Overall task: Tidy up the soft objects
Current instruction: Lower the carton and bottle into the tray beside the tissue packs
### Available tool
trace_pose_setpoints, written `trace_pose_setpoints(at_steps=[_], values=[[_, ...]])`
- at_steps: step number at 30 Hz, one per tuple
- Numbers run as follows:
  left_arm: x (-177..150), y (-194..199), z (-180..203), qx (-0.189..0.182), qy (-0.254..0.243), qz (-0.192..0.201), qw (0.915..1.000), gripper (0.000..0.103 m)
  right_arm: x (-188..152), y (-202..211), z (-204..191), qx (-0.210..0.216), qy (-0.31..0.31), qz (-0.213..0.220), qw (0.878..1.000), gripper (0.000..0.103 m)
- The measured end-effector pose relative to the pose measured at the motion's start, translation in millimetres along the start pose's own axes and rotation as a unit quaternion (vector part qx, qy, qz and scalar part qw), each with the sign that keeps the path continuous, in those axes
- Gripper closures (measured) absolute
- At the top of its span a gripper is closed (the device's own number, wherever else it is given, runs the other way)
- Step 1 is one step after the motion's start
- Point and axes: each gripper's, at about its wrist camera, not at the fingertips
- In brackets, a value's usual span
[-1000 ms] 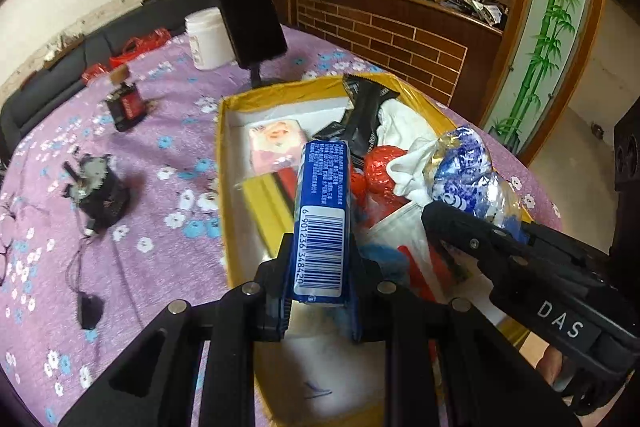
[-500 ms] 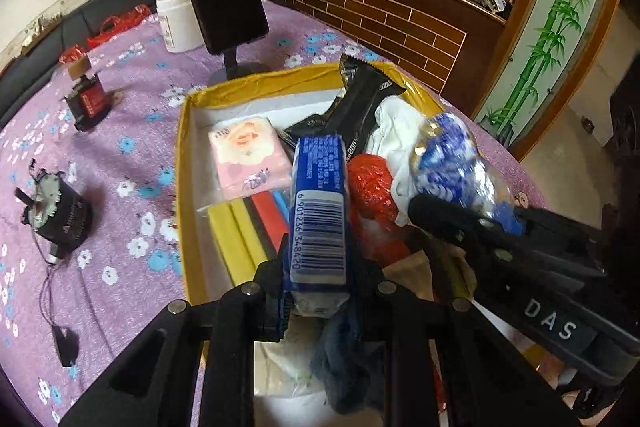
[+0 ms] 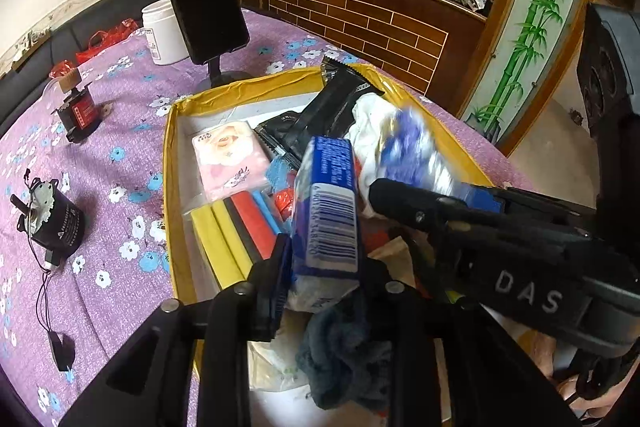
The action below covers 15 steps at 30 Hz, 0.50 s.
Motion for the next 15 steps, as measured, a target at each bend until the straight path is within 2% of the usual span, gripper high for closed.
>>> trace_pose_setpoints(at_steps=[15], values=[[-6.9,13.6,10.7,-0.002,-0.007,0.012,0.9999,0.065,-10.9,23.9,-4.1,0.007,-0.001,0.021,1.0,0.048]])
Point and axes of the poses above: each gripper's, at about its wrist camera, not at the fingertips, and y roughly against the way its jaws point, z to its right, x to its top, and after that the axes turned 1 degree about -x, right-handed
